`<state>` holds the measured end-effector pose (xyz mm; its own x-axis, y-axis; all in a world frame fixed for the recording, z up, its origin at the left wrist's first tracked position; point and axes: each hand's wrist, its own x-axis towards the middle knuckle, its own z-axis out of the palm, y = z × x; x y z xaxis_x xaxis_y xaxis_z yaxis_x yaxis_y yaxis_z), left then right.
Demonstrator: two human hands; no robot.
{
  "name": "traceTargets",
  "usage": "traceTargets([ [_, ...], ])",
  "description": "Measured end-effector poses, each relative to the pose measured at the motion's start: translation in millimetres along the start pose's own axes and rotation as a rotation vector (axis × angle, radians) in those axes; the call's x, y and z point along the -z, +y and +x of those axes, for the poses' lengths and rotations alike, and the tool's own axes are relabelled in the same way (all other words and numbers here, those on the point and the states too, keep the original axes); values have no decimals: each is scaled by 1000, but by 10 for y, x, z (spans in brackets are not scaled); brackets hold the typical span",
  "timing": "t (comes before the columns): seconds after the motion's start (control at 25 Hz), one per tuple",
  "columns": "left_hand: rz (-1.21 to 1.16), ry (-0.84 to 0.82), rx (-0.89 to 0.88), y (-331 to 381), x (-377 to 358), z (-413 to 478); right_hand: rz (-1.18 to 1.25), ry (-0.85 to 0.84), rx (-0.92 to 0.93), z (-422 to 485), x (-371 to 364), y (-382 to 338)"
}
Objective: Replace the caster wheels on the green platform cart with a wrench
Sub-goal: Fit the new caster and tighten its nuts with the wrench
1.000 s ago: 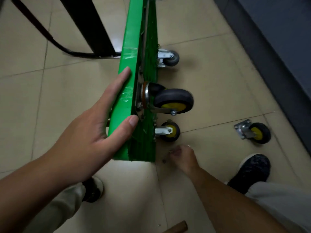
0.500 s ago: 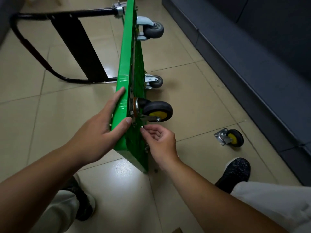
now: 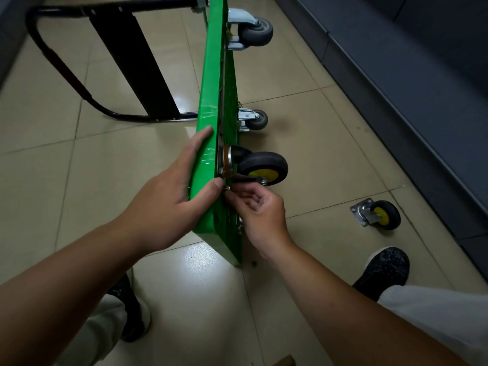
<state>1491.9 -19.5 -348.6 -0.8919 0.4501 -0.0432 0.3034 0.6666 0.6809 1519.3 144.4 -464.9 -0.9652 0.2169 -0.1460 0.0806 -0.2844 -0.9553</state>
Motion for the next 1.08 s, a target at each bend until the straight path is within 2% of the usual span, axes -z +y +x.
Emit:
traceTargets([
  [0.16,3,-4,-5,-3,-9,-4,-39,-23,-23,-1,55,-54],
  [0.48,33,-81,-36,-24,23,-68,-146,46,-51,34,0,-31],
  [0.64,28,-74,-50,-35,7,-59,-66,31,0,6,-14,-28],
  [0.76,6,-75,-54,-47,6,-62,-96,-22,39,-22,29,-46],
  [0.96,-6,-74,-64,-47,-5,-61,-191,32,35,31,1,-51],
  [1.08,-8,-69,-69,-51,-1,-62,-123,54,16,19,-61,-62],
])
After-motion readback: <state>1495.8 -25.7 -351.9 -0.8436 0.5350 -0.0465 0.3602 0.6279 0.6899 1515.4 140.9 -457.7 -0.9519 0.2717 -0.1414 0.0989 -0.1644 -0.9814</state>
